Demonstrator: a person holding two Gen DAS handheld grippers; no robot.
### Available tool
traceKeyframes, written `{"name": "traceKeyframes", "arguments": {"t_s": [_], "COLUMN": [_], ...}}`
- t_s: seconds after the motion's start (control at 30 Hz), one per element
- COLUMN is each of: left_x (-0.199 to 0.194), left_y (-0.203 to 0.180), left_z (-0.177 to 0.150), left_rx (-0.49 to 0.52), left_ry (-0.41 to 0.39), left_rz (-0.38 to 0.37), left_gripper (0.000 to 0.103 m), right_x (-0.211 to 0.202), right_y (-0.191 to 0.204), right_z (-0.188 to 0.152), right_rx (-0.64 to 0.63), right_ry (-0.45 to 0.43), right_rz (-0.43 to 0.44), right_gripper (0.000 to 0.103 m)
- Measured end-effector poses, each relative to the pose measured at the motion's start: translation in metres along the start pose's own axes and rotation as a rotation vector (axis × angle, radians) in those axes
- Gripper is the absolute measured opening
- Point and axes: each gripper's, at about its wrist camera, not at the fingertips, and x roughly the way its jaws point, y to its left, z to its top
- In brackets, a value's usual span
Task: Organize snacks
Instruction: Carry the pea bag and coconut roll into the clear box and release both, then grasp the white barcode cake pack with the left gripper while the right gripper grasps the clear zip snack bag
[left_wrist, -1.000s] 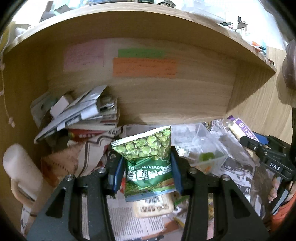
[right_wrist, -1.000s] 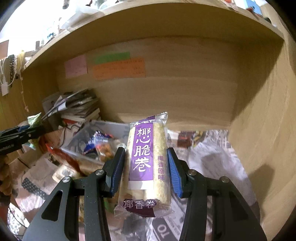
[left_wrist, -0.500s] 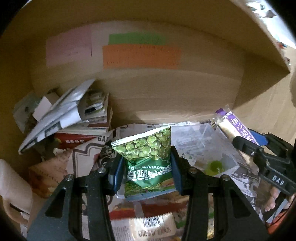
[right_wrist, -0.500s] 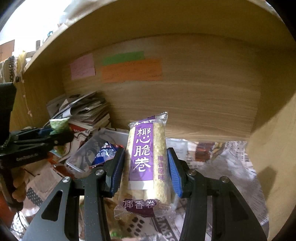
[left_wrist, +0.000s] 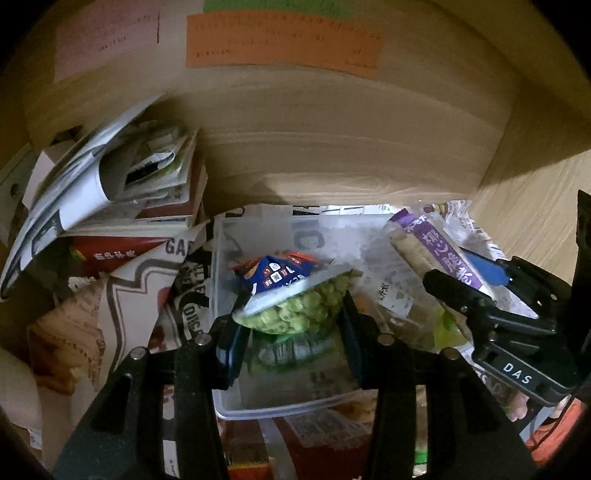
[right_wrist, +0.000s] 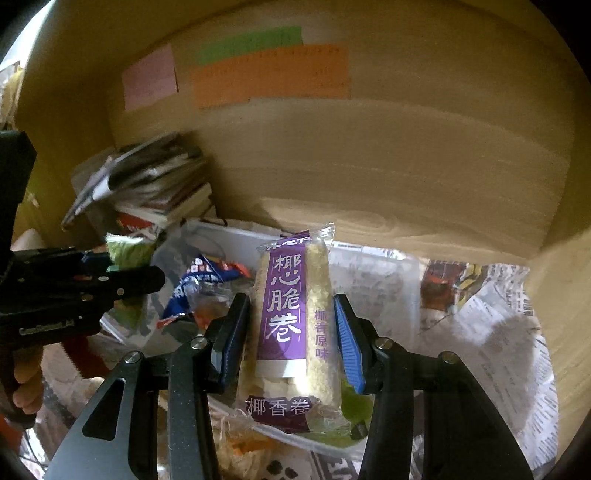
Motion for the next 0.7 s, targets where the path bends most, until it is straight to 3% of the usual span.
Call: {"name": "traceKeyframes", "arguments": {"t_s": [0.2, 0.27, 0.37, 0.5, 0.7], "left_x": [-0.001, -0.004, -0.014, -0.025, -0.055], "left_y": [0.0, 0.0, 0.001, 0.005, 0.007], "left_z": [-0.001, -0.001, -0.003, -0.004, -0.012], "left_rx": [-0.005, -0.007, -0.012, -0.017, -0.014], "left_ry": [-0.004, -0.015, -0.049, -0.067, -0.129], "left_rz": [-0.009, -0.005, 0.007, -0.006, -0.004], "left_gripper": [0.049, 0.062, 0.07, 0.071, 0.081], "right_x": [0.012, 0.016, 0.016, 0.004, -0.023], "right_y": [0.002, 0.003, 0.003, 0.002, 0.006], "right_z": [-0.003, -0.004, -0.004, -0.003, -0.004], "right_rx": [-0.006, -0.008, -0.011, -0.013, -0.025], "right_ry": [0.04, 0.05, 0.051, 0.013, -0.045], "right_rz": [0.0, 0.005, -0.008, -0.004, -0.014], "right_gripper": [0.043, 0.043, 0.044, 0.058, 0.068]}}
